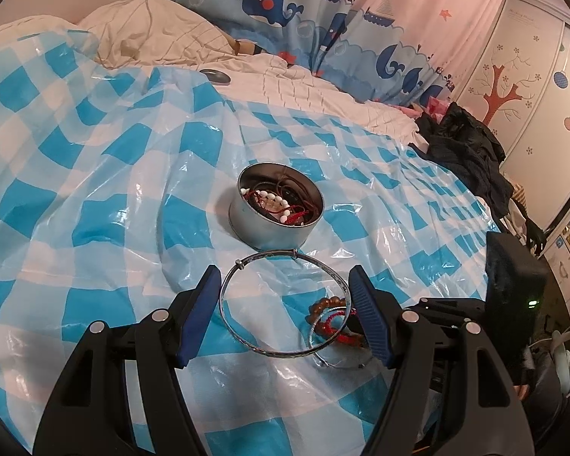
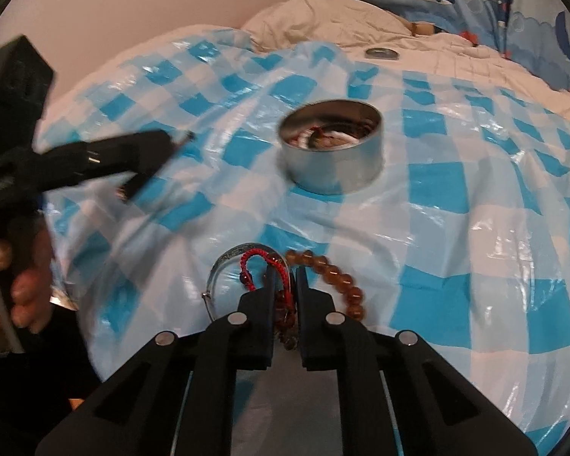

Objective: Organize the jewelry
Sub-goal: 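Close the right tool on the red cord bracelet while the left tool holds the silver bangle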

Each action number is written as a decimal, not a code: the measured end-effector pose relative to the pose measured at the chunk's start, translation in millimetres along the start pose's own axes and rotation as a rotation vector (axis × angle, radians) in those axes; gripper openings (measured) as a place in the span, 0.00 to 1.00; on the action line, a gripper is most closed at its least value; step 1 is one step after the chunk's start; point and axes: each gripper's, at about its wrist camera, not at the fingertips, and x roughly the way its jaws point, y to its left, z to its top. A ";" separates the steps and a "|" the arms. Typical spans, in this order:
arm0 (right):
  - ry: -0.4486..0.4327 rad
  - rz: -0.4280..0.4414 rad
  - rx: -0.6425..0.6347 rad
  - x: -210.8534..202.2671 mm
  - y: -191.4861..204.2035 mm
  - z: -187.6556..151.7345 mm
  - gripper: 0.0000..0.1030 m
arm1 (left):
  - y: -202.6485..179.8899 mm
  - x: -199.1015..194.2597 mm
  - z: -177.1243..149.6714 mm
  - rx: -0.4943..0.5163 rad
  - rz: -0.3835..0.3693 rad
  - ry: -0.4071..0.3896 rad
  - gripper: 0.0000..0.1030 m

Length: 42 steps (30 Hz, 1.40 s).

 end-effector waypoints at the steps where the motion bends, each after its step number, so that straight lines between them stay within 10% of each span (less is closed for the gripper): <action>1: 0.011 -0.011 0.005 2.3 -2.5 -0.4 0.11 | 0.4 -0.4 0.2 0.001 -0.001 0.000 0.63; 5: 0.020 -0.023 0.041 5.2 -10.6 -0.6 0.27 | -0.2 -0.7 0.1 0.001 -0.001 0.000 0.63; 15: -0.049 0.059 0.049 -10.3 -9.8 2.6 0.10 | -0.9 -1.1 0.8 0.003 -0.004 -0.002 0.63; 18: -0.015 0.089 -0.002 -6.1 3.7 0.1 0.40 | -0.9 -1.0 0.5 0.002 -0.003 -0.001 0.63; 23: 0.013 0.028 -0.057 6.7 14.2 -5.8 0.40 | -1.5 -0.9 1.5 0.004 -0.004 0.000 0.63; 30: 0.003 0.000 -0.050 7.3 11.2 -6.4 0.08 | -1.2 -1.6 1.3 0.002 -0.005 -0.002 0.63; 42: -0.015 0.117 0.047 -3.3 -3.2 2.2 0.06 | -2.6 0.8 2.2 0.003 -0.005 0.000 0.63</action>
